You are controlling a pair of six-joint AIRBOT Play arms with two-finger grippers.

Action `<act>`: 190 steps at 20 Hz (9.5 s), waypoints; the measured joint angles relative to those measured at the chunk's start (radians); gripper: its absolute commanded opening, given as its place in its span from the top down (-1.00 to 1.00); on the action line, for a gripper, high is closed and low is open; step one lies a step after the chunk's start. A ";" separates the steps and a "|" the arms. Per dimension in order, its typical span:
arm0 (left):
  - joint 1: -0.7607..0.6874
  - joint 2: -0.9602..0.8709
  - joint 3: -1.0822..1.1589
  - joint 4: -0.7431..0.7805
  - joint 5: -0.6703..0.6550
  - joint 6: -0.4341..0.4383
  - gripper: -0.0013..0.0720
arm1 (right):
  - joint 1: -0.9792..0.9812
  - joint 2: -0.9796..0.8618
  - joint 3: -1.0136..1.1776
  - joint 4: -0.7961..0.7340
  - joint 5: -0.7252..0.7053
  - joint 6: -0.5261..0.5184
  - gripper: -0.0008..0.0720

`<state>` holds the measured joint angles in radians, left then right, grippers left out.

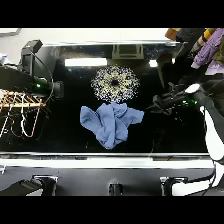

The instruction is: Fold the clothes and pants, and hang the long-sleeved shirts on hangers.

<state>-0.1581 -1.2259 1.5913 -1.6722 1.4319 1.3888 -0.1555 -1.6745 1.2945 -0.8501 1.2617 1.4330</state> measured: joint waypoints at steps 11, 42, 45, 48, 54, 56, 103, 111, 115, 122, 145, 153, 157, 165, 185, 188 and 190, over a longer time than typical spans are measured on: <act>0.080 0.001 -0.024 0.000 -0.010 -0.004 -0.67 | 0.110 -0.050 -0.002 -0.097 -0.097 -0.033 -0.05; 0.367 -0.351 -0.561 -0.722 -0.377 0.493 -0.64 | 0.201 0.087 -0.005 -0.087 -0.021 0.019 0.89; 0.336 -0.380 -0.564 -0.747 -0.383 0.526 -0.64 | 0.201 0.092 -0.005 -0.086 0.002 0.023 0.89; 0.311 -0.395 -0.566 -0.756 -0.391 0.544 0.81 | 0.201 0.099 -0.005 -0.081 0.015 0.023 0.90; 0.300 -0.391 -0.508 -0.763 -0.338 0.554 0.92 | 0.201 0.159 -0.002 -0.081 0.006 0.026 0.90; 0.320 -0.359 -0.444 -0.764 -0.296 0.551 0.92 | 0.202 0.209 0.015 -0.102 -0.020 0.026 0.90; 0.411 -0.304 -0.386 -0.439 -0.618 0.097 0.92 | 0.108 0.016 0.301 -0.317 -0.411 0.292 -0.02; 0.451 -0.312 -0.311 -0.438 -0.429 0.127 0.91 | -0.145 0.268 -0.045 -0.327 0.113 0.003 -0.05; 0.456 -0.312 -0.304 -0.439 -0.346 0.130 0.91 | -0.192 0.415 -0.410 -0.289 0.186 -0.051 -0.05; 0.457 -0.312 -0.303 -0.440 -0.276 0.130 0.91 | -0.207 0.542 -0.770 -0.199 0.147 -0.117 -0.05; 0.457 -0.315 -0.303 -0.438 -0.266 0.130 0.91 | -0.208 0.550 -0.880 -0.127 0.040 -0.183 0.04; 0.457 -0.315 -0.303 -0.437 -0.265 0.130 0.91 | -0.207 0.542 -0.885 -0.098 0.021 -0.201 0.90; 0.457 -0.315 -0.303 -0.437 -0.264 0.130 0.91 | -0.207 0.541 -0.789 -0.039 0.016 -0.193 0.90; 0.456 -0.315 -0.303 -0.437 -0.262 0.130 0.91 | -0.198 0.222 -0.032 -0.084 -0.148 0.044 0.90; 0.427 -0.318 -0.303 -0.438 -0.235 0.129 0.91 | -0.167 -0.048 0.452 -0.079 0.270 0.114 -0.31; 0.427 -0.318 -0.303 -0.438 -0.224 0.129 0.91 | -0.121 0.101 0.130 -0.043 0.227 0.076 -0.32; 0.427 -0.318 -0.303 -0.438 -0.218 0.129 0.91 | -0.072 0.199 -0.090 -0.032 0.173 0.063 -0.31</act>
<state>0.2691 -1.5440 1.2888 -2.1098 1.2140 1.5181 -0.2279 -1.4754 1.2049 -0.8822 1.4349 1.4960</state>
